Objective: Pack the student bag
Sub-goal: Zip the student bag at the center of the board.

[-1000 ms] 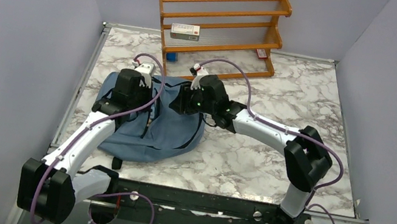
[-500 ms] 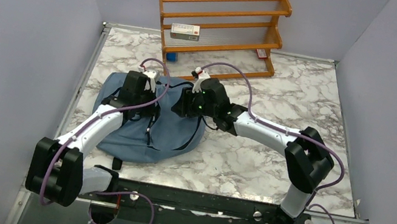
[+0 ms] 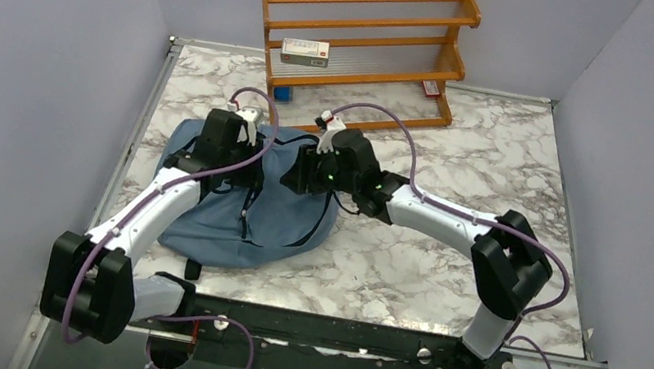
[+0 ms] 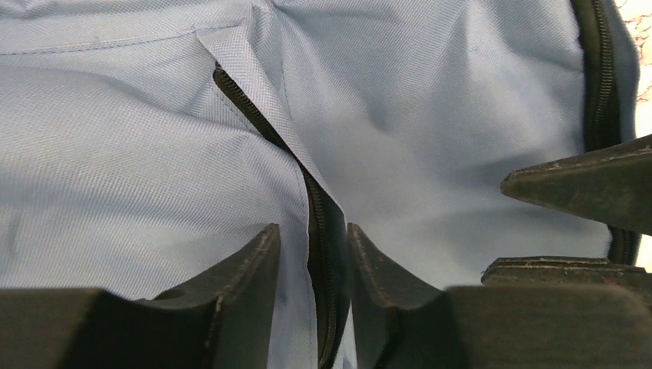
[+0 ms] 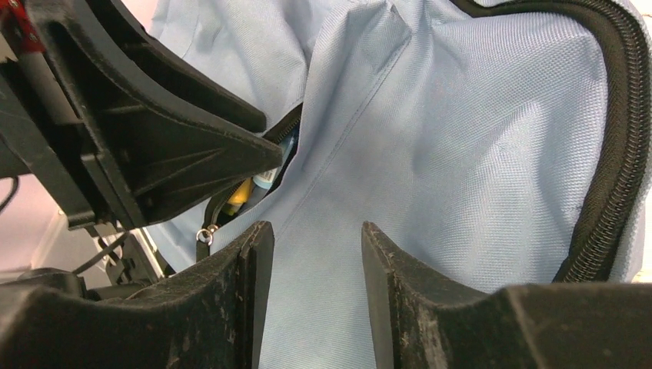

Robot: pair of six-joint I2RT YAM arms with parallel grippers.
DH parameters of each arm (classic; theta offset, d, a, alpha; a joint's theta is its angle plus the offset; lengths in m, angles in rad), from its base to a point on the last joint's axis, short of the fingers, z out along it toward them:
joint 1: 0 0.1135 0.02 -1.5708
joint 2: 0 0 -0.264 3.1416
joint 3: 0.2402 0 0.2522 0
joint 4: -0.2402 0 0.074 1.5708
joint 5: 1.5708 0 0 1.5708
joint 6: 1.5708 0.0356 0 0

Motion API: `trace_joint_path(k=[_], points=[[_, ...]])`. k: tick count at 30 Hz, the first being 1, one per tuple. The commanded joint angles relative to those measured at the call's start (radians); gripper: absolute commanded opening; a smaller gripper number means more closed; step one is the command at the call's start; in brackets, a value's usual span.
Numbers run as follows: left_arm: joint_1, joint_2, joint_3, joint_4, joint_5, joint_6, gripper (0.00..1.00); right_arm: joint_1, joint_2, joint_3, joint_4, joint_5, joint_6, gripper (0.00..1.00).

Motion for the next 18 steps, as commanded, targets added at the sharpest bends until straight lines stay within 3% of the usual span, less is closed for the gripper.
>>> trace_joint_path(k=[1, 8, 12, 18], points=[[-0.007, -0.071, 0.045, -0.046, -0.027, -0.035, 0.40, 0.007, -0.062, -0.031, 0.028, -0.009, -0.044, 0.52], [-0.006, -0.184, 0.032, -0.066, -0.200, -0.117, 0.46, 0.007, -0.077, -0.047, 0.030, -0.126, -0.092, 0.54], [-0.006, -0.263, 0.003, -0.070, -0.282, -0.188, 0.53, 0.018, -0.086, -0.086, 0.060, -0.173, 0.016, 0.52], [-0.006, -0.351, -0.031, -0.063, -0.375, -0.246, 0.57, 0.127, -0.072, -0.119, 0.098, -0.118, 0.152, 0.50]])
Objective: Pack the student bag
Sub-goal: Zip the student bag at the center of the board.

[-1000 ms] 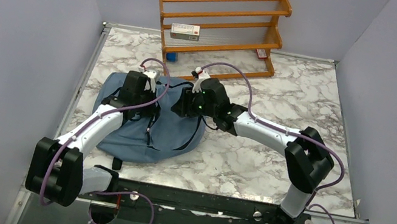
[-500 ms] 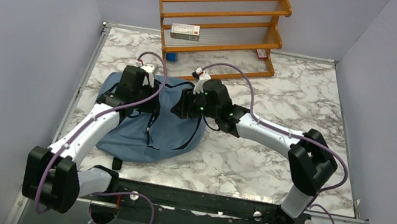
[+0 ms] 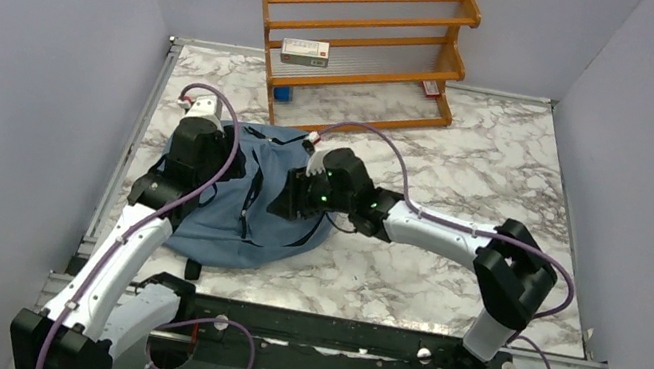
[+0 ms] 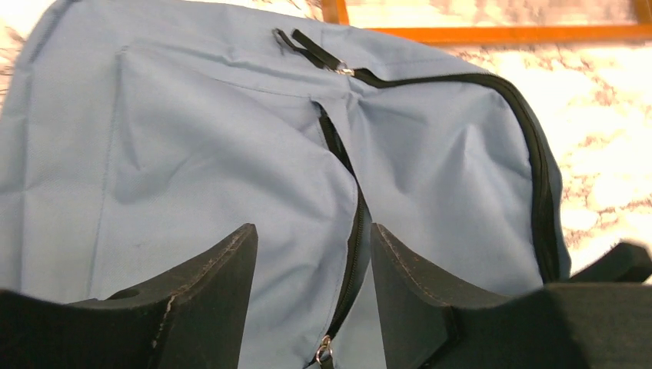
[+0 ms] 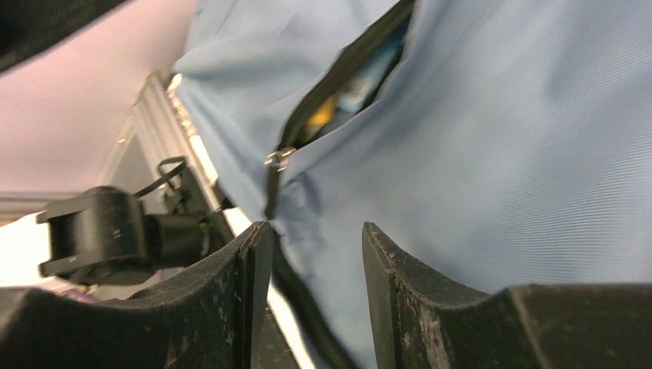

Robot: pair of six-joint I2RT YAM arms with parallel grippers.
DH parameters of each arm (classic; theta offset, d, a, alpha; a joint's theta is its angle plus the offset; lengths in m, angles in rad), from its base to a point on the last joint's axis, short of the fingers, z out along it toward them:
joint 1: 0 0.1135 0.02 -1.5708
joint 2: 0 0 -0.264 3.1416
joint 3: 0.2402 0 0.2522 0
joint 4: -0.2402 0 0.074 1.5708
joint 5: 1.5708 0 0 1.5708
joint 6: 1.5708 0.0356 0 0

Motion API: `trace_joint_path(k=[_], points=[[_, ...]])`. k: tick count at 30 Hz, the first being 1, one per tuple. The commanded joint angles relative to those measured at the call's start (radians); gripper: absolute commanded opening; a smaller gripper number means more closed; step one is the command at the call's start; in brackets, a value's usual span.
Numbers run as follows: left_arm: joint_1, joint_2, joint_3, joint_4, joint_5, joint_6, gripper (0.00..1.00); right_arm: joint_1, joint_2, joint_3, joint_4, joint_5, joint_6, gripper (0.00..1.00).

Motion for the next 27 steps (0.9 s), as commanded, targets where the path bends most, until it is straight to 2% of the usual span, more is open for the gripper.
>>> trace_joint_path(k=[1, 8, 15, 27], points=[[-0.006, -0.062, -0.026, 0.002, -0.120, -0.068, 0.57, 0.084, -0.015, -0.035, 0.092, 0.003, 0.143, 0.50], [-0.006, -0.090, -0.033, 0.004, -0.123, -0.065, 0.57, 0.129, 0.051, -0.043, 0.165, 0.016, 0.287, 0.48], [-0.006, -0.105, -0.052, 0.013, -0.115, -0.061, 0.57, 0.132, 0.132, -0.009, 0.178, -0.015, 0.336, 0.46], [-0.006, -0.103, -0.061, 0.029, -0.101, -0.047, 0.57, 0.144, 0.182, 0.004, 0.245, -0.052, 0.381, 0.40]])
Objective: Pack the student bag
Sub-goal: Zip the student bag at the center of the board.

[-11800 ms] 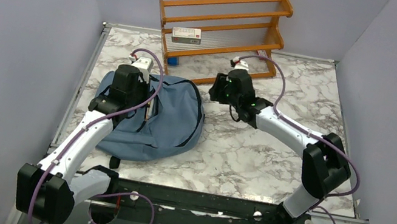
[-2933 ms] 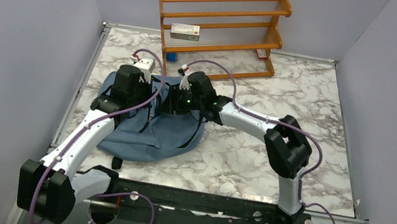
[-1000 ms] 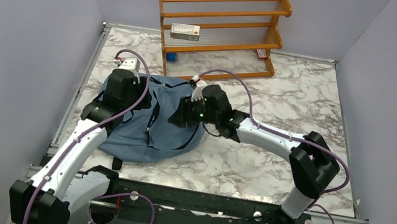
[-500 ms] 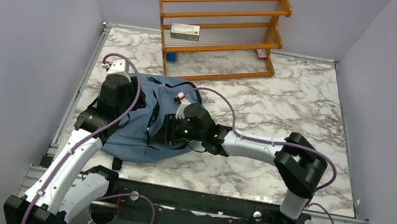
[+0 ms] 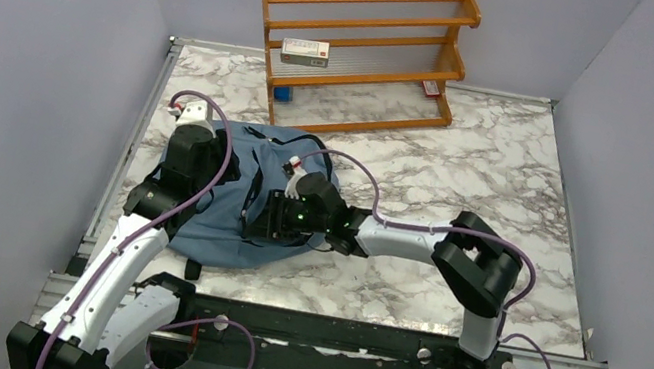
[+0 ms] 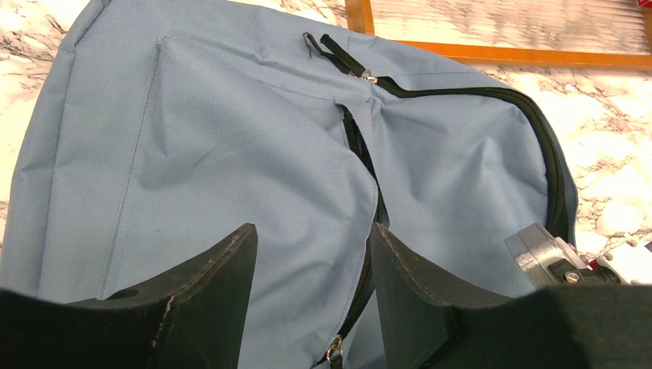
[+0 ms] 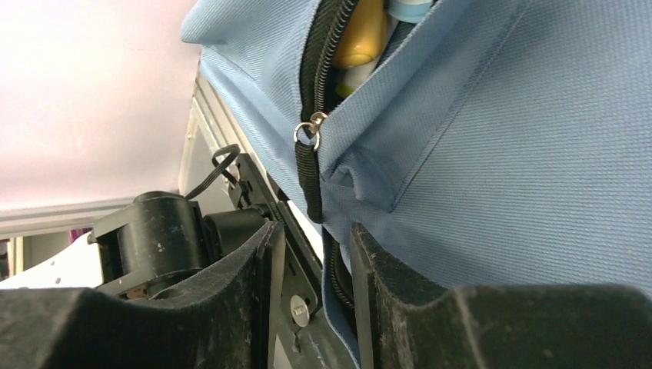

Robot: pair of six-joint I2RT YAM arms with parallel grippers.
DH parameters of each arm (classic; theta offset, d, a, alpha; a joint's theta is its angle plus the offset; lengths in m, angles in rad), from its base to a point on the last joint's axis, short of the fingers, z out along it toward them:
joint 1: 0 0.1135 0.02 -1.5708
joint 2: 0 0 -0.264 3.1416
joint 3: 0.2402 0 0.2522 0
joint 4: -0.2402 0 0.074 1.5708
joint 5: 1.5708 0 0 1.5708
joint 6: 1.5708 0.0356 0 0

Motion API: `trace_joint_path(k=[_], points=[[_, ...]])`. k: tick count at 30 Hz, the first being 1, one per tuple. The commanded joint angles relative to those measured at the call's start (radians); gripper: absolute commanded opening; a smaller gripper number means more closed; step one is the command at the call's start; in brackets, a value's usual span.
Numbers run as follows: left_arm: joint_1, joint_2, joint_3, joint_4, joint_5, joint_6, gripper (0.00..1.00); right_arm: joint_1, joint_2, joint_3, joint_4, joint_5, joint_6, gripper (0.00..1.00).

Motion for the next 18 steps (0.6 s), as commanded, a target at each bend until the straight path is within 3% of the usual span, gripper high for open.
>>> trace_joint_path(k=[1, 18], points=[[-0.006, -0.016, -0.012, 0.030, -0.005, 0.008, 0.57, 0.010, 0.024, 0.036, 0.060, -0.030, 0.023, 0.40], [-0.006, -0.024, -0.024, 0.035, 0.008, 0.011, 0.57, 0.015, 0.113, 0.102, 0.060, -0.043, 0.040, 0.36]])
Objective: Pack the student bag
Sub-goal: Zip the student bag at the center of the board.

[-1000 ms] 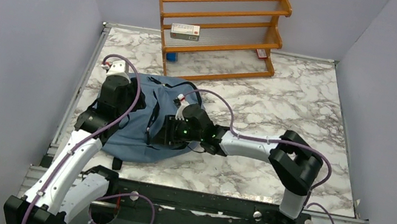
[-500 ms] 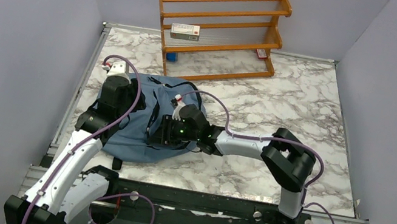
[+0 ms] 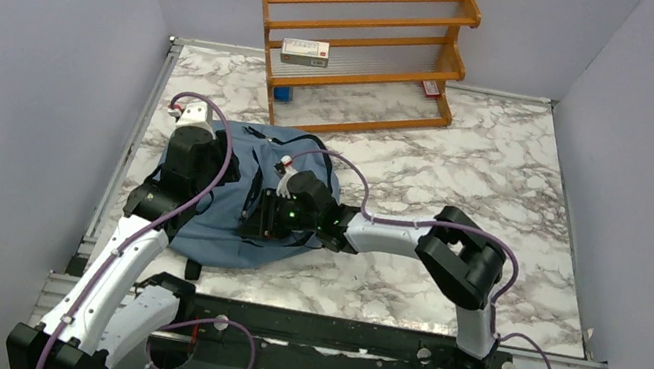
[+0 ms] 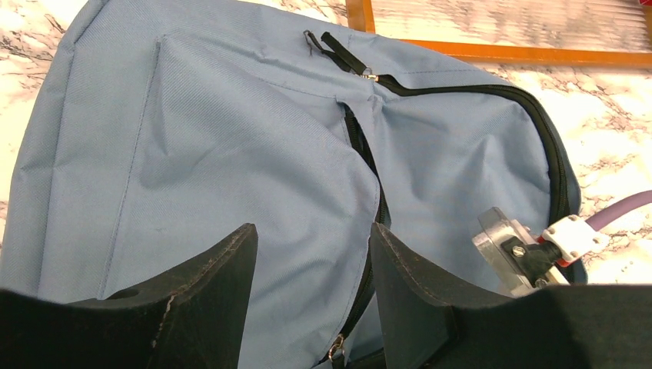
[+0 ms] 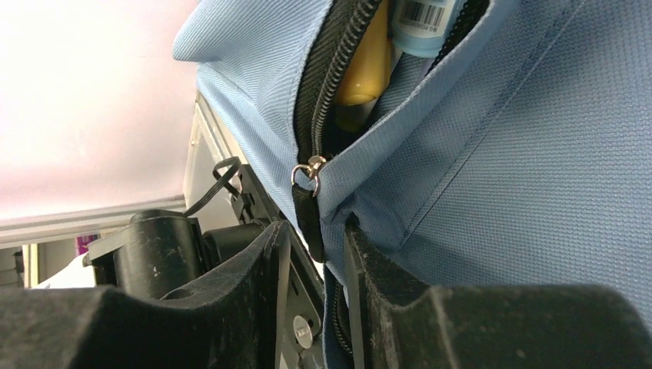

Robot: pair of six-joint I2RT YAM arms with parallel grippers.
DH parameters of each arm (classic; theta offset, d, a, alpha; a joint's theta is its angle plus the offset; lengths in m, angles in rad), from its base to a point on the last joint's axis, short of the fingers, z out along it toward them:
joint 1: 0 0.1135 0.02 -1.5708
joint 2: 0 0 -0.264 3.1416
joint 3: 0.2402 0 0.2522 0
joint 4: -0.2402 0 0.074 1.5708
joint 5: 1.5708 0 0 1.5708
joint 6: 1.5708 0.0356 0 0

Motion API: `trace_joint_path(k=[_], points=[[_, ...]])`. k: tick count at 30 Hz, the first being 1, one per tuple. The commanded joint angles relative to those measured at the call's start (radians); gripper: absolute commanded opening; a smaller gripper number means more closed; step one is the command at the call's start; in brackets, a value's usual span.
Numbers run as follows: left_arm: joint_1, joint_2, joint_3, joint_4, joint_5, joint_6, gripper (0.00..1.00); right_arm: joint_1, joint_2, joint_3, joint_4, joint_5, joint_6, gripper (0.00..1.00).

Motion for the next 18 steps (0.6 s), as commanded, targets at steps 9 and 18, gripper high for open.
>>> trace_joint_path(k=[9, 18], points=[[-0.006, -0.024, -0.018, 0.027, 0.003, 0.018, 0.57, 0.009, 0.042, 0.050, 0.024, -0.012, 0.005, 0.19], [-0.006, -0.017, -0.025, 0.027, 0.002, 0.021, 0.57, 0.009, -0.039, 0.005, 0.061, 0.006, 0.000, 0.01]])
